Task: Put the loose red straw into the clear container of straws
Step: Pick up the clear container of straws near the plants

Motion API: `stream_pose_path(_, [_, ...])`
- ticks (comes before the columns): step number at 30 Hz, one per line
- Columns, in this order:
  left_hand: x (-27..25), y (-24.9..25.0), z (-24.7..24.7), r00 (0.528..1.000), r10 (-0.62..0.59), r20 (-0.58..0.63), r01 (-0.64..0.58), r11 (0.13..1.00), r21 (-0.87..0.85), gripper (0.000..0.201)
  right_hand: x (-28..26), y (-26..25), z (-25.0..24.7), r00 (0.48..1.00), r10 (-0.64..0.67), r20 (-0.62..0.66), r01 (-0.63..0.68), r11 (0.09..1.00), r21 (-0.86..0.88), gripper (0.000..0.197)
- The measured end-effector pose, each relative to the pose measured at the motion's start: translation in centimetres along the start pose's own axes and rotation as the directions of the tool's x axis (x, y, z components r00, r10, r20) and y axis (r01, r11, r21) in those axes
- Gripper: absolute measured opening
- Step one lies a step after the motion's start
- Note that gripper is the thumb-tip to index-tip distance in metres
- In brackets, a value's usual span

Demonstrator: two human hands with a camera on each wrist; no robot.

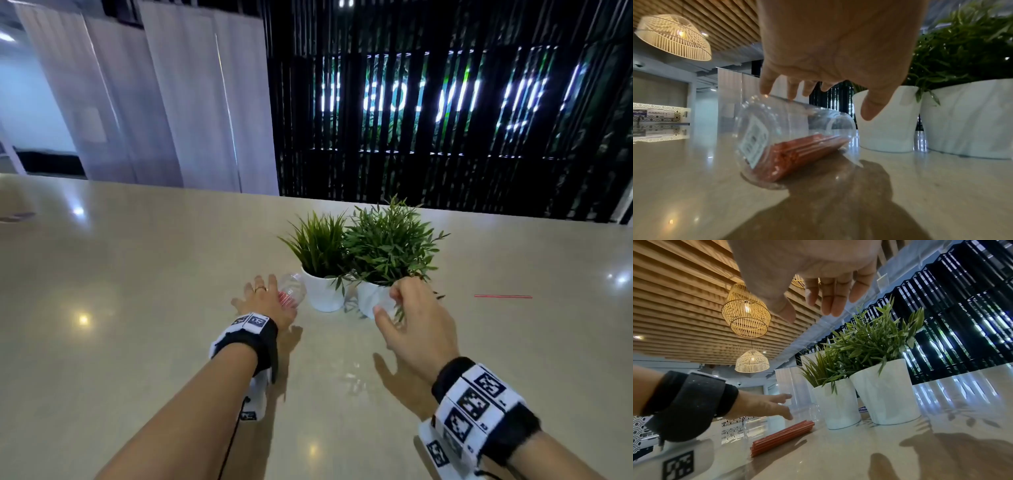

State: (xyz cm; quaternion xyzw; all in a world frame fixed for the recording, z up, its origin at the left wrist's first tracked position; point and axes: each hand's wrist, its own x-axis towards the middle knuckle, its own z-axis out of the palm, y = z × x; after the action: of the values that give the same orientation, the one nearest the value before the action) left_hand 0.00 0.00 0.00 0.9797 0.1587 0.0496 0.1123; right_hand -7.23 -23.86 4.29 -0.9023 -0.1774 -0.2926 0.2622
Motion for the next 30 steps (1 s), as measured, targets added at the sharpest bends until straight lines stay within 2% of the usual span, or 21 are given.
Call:
stream_pose_path(3, [0.3, 0.2, 0.6, 0.998, -0.008, 0.058, 0.005, 0.999, 0.052, 0.094, 0.4, -0.2, 0.3, 1.000, 0.003, 0.003, -0.003, 1.000, -0.018, 0.024])
stream_pose_path(8, [1.2, -0.7, 1.1, 0.995, -0.072, 0.075, 0.064, 0.993, 0.103, 0.108, 0.2, -0.4, 0.7, 1.000, -0.016, 0.012, 0.016, 1.000, 0.015, 0.027])
stream_pose_path(15, [1.8, -1.6, 1.1, 0.997, 0.007, 0.072, -0.015, 0.994, 0.106, 0.080, -0.1, -0.5, 1.9, 0.999, -0.003, 0.055, 0.003, 1.000, 0.010, 0.022])
stream_pose_path(18, [1.5, -1.5, 1.0, 0.997, 0.034, 0.070, -0.041, 0.995, 0.095, 0.074, -0.2, -0.4, 2.2, 0.998, 0.000, 0.069, -0.001, 1.000, 0.002, 0.023])
stream_pose_path(23, [0.8, -1.8, 0.5, 0.997, 0.018, 0.072, -0.019, 1.000, 0.011, 0.065, -0.2, -0.5, 2.4, 0.996, 0.025, 0.085, -0.025, 1.000, 0.000, 0.022])
stream_pose_path(26, [0.0, -1.9, -0.7, 0.998, 0.012, 0.062, -0.005, 0.994, -0.112, 0.073, -0.2, -0.4, 2.3, 0.996, 0.036, 0.086, -0.036, 0.999, -0.009, 0.022])
stream_pose_path(30, [-0.8, -2.0, -2.4, 1.000, -0.002, 0.020, 0.007, 0.960, -0.281, 0.070, -0.3, -0.4, 2.1, 0.998, 0.020, 0.055, -0.020, 1.000, -0.003, 0.025])
